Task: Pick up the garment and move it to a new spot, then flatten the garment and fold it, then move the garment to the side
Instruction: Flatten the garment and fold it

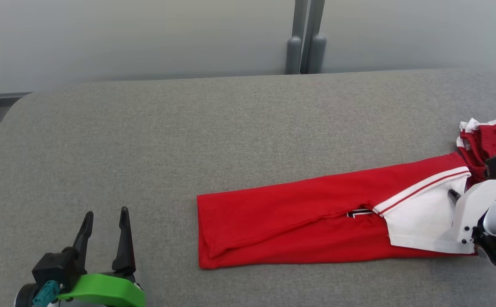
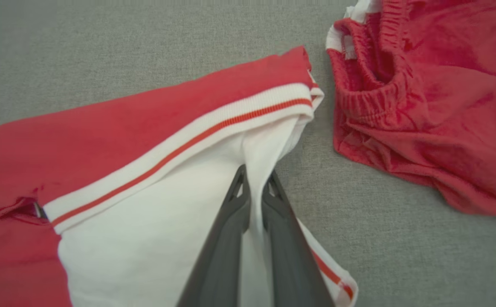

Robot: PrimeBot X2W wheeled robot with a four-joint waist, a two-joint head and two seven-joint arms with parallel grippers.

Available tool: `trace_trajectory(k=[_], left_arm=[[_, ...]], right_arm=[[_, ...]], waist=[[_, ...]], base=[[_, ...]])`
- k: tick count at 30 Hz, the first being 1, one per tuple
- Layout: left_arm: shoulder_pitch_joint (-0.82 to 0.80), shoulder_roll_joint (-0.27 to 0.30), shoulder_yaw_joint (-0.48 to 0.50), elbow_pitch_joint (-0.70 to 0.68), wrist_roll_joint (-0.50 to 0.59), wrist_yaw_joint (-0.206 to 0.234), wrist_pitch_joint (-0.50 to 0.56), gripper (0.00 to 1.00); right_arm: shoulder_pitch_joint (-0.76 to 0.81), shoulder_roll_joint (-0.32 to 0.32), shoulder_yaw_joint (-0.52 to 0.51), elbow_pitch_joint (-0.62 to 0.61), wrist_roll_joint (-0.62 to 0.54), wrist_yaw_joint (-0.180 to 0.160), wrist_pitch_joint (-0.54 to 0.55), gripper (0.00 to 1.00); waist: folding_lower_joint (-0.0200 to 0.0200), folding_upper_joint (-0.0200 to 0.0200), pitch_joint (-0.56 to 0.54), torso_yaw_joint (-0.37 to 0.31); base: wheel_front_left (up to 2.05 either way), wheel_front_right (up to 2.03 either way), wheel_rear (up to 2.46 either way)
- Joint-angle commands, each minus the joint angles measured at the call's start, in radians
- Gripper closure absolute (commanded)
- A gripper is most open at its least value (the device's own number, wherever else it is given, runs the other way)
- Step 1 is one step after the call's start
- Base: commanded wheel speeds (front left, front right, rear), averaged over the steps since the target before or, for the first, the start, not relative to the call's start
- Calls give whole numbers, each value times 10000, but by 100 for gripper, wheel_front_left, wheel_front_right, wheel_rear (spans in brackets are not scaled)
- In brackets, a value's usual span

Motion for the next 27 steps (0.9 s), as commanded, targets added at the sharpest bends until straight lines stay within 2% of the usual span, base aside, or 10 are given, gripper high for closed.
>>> trace_trajectory(k=[1, 11, 22, 27], left_arm=[[146, 11, 48, -43, 56, 44, -33, 0], [121, -19, 104, -41, 74, -8, -39, 0], [76, -142, -12, 60, 103, -111, -41, 0], [49, -204, -43, 100, 110, -161, -42, 0]], right_arm=[[158, -94, -85, -182, 46, -21, 74, 100], [442, 2, -202, -1837, 368, -20, 798, 100], [1131, 416, 929, -4905, 988, -16, 1811, 100], [1211, 934, 1502, -5510, 969, -16, 2048, 100]], waist=[[0, -1, -82, -275], [0, -1, -170, -726], [0, -1, -361, -623], [0, -1, -444, -484]], base=[[0, 0, 0], [0, 0, 0], [0, 0, 0], [0, 0, 0]])
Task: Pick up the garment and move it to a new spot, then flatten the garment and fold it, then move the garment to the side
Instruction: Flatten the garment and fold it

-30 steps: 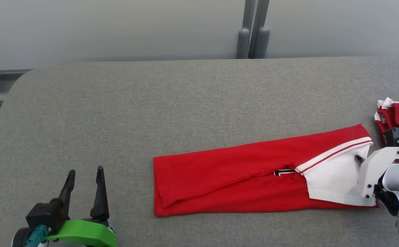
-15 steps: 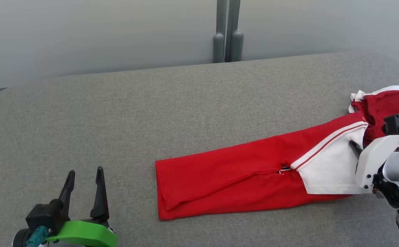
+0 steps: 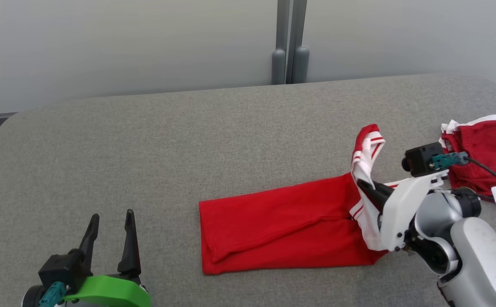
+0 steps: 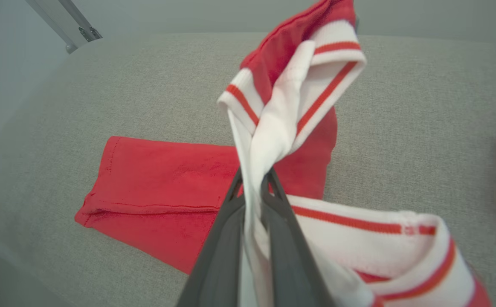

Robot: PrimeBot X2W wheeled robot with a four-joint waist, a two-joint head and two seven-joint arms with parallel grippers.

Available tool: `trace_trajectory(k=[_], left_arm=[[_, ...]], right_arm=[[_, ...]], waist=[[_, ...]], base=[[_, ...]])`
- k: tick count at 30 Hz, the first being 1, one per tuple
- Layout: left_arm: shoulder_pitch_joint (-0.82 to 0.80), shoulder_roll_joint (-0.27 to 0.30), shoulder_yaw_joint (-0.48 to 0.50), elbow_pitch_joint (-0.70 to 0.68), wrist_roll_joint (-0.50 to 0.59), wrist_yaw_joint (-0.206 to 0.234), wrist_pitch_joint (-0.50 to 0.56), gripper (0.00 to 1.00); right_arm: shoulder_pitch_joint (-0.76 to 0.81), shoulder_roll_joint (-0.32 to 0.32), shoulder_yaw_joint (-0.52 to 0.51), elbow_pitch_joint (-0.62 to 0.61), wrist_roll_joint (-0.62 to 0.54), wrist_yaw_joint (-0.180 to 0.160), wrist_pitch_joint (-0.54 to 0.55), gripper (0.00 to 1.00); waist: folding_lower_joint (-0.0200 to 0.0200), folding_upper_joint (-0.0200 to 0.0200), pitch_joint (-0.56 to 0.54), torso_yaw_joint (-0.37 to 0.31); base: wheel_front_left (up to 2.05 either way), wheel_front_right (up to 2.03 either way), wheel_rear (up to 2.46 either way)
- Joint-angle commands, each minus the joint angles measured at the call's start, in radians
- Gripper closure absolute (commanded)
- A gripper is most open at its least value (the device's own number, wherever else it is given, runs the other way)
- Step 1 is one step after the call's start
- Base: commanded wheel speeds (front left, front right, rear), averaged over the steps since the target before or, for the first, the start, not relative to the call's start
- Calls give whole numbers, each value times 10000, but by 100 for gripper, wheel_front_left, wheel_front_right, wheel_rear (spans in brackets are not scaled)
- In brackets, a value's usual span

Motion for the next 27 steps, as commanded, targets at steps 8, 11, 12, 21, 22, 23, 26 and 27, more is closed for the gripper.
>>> trace_trajectory(k=[8, 11, 12, 21, 22, 23, 26, 27], left_arm=[[-200, -166, -122, 116, 123, -208, -42, 0], [-265, -218, -163, 147, 150, -253, -43, 0], [-298, -249, -192, 162, 158, -268, -43, 0], [-623, -477, -414, 438, 257, -496, -45, 0], [-663, -501, -424, 474, 261, -517, -43, 0], [-698, -528, -427, 515, 270, -542, -43, 0], [-746, -606, -497, 600, 317, -609, -44, 0], [-766, -620, -518, 633, 338, -619, -44, 0]], right_arm=[[-338, 1528, 711, 991, -356, -11, -593, 100], [-498, 1842, 843, 1455, -437, -11, -796, 100], [-602, 1973, 885, 1715, -466, -11, -899, 100], [-1446, 2499, 1598, 3845, -285, -8, -1628, 100], [-1516, 2516, 1697, 4027, -235, -8, -1698, 100], [-1589, 2526, 1802, 4208, -182, -6, -1757, 100], [-1807, 2538, 2250, 4610, 231, -6, -1996, 100], [-1888, 2529, 2377, 4738, 370, -6, -2070, 100]], waist=[[0, -1, 7, 413], [0, -1, 55, 536], [0, -1, 83, 609], [0, -1, 295, 1341], [0, -1, 302, 1426], [0, -1, 301, 1504], [0, -1, 279, 1724], [0, -1, 266, 1786]], base=[[0, 0, 0], [0, 0, 0], [0, 0, 0], [0, 0, 0], [0, 0, 0], [0, 0, 0], [0, 0, 0], [0, 0, 0]])
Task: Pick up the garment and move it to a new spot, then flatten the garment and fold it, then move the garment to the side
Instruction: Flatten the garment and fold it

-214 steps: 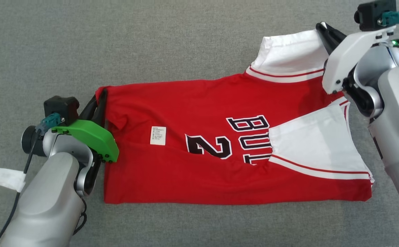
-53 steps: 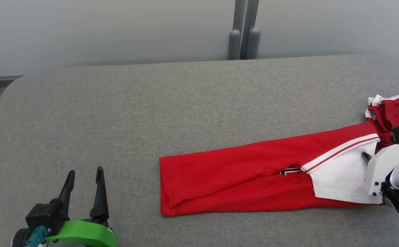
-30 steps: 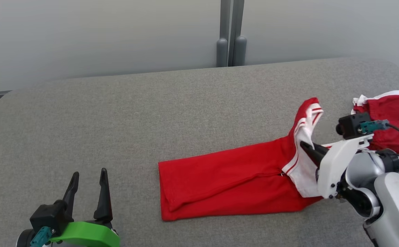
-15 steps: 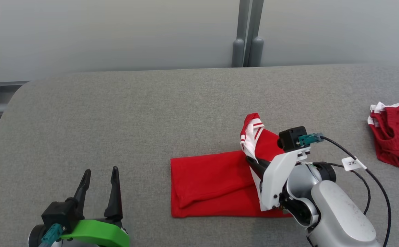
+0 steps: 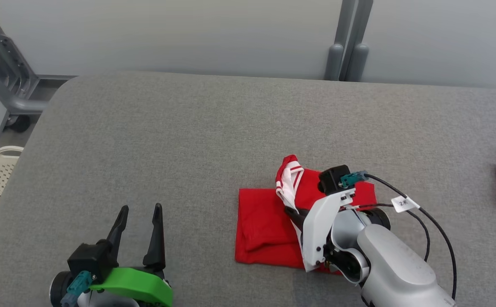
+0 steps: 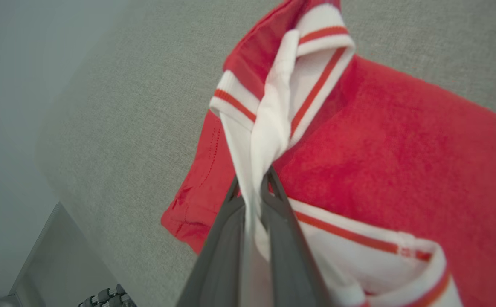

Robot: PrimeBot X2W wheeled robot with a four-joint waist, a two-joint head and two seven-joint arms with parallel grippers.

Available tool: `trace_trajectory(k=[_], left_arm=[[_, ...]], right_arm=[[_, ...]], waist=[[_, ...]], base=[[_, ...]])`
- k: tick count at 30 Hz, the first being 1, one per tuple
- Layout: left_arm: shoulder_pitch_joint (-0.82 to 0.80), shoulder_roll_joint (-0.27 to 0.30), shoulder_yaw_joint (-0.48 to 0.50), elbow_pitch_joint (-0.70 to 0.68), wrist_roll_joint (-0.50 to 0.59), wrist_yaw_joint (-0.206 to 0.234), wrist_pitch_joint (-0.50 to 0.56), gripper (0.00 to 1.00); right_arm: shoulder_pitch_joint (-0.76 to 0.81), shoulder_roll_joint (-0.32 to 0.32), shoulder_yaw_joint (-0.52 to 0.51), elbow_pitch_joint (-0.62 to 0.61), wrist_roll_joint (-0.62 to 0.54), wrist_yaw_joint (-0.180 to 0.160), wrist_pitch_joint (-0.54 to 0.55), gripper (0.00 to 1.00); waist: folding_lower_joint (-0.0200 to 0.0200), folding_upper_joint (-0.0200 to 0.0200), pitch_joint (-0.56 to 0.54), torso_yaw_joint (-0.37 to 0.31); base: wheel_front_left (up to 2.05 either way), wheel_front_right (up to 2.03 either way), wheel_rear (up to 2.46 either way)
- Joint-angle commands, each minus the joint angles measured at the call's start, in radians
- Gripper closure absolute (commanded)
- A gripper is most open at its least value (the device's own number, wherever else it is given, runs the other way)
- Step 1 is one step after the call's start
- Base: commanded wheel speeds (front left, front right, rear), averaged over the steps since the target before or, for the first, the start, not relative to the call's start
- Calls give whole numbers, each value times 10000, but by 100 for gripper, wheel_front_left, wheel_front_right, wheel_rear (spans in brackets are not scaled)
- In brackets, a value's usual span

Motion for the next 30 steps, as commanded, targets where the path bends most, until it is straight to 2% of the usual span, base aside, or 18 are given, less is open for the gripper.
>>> trace_trajectory(k=[1, 11, 13, 14, 15, 16, 25, 30], left_arm=[[-179, -35, -15, 52, 92, -52, -42, 0], [-240, -101, -157, 279, 112, -141, -43, 0], [-256, -102, -182, 323, 96, -160, -40, 0], [-265, -100, -195, 347, 83, -167, -37, 0], [-271, -97, -207, 374, 73, -180, -33, 0], [-276, -94, -219, 396, 68, -194, -28, 0], [-220, -47, -264, 444, 14, -174, 7, 0], [-78, -11, -220, 358, 9, -79, 2, 0]], right_arm=[[-234, -15, 271, 243, 301, 0, -155, 100], [-954, -11, 1320, 1746, 1311, 0, -823, 100], [-1080, -9, 1510, 1996, 1562, 0, -980, 80], [-1136, -8, 1604, 2099, 1711, 0, -1044, 61], [-1193, -9, 1718, 2184, 1878, 0, -1100, 37], [-1256, -7, 1847, 2195, 2106, 0, -1198, 0], [-1977, -14, 2538, 2506, 3652, 0, -2279, 0], [-2387, -19, 2599, 2654, 3927, 0, -2878, 0]], waist=[[0, 0, -35, 250], [0, 0, -233, 526], [0, 0, -266, 560], [0, 0, -281, 575], [0, 0, -300, 589], [0, 0, -318, 602], [0, 0, -435, 614], [0, 0, -461, 470]], base=[[0, 0, 0], [0, 0, 0], [0, 0, 0], [0, 0, 0], [0, 0, 0], [0, 0, 0], [0, 0, 0], [0, 0, 0]])
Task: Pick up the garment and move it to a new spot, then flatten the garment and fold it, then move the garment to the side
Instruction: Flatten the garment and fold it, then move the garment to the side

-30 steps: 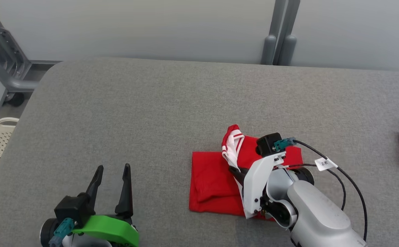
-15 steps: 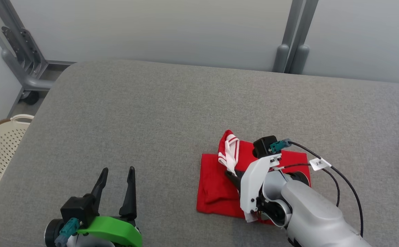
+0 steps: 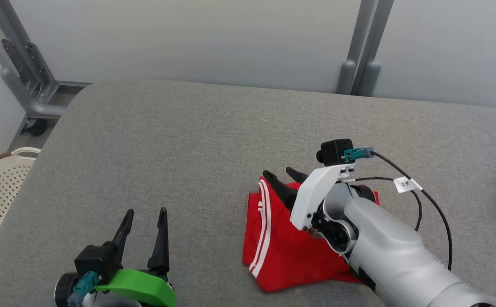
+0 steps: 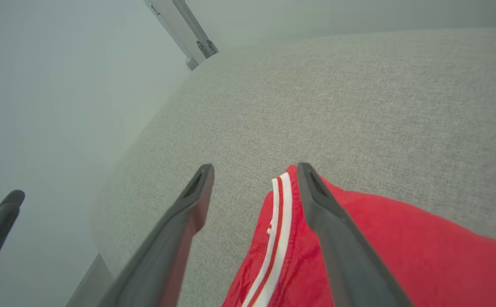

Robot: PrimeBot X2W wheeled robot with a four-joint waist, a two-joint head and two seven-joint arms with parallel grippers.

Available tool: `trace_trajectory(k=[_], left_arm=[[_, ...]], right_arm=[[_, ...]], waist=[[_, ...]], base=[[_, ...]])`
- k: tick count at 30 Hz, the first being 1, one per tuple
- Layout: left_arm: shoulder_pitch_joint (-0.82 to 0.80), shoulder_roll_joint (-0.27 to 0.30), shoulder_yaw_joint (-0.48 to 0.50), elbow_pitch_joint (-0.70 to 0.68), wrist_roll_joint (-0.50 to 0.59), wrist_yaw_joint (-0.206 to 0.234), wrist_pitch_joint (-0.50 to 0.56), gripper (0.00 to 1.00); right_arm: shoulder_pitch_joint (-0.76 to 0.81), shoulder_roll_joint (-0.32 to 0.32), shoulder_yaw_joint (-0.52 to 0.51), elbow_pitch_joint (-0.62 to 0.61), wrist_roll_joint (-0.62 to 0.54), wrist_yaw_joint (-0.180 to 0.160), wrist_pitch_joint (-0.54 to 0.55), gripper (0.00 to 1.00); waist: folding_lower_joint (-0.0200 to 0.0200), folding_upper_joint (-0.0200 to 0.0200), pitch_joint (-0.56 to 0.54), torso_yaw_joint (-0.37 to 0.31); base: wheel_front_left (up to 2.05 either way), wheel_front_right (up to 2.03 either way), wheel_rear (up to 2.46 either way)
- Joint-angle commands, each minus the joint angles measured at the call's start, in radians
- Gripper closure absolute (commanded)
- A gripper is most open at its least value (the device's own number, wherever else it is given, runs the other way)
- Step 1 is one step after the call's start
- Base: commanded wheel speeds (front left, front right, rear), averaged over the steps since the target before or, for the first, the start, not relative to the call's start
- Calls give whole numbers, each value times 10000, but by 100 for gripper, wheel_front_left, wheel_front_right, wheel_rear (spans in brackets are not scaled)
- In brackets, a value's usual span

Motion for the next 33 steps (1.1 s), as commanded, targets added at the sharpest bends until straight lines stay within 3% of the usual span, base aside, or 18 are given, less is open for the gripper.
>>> trace_trajectory(k=[1, 7, 16, 25, 33], left_arm=[[39, 31, 25, -49, 13, 62, -5, 0], [165, 62, 38, -192, 26, 138, -11, 0], [255, 121, -32, -358, 89, 187, 13, 0], [181, 183, -116, -531, 146, 280, 97, 0], [33, 288, -135, -639, 163, 274, 156, 0]], right_arm=[[-197, -32, -22, 114, 2, 0, -241, 0], [-578, -121, -458, 871, -617, 0, -1177, 0], [268, -1211, -1197, 628, -831, 0, -1840, 0], [1643, -2178, -1257, -292, -1112, 0, -1215, 0], [2533, -2603, -1311, -1249, -1240, 0, -206, 0]], waist=[[0, 0, -13, -102], [0, 0, -37, -434], [0, 0, 9, -961], [0, 0, 215, -1401], [0, 0, 438, -1355]], base=[[0, 0, 0], [0, 0, 0], [0, 0, 0], [0, 0, 0], [0, 0, 0]])
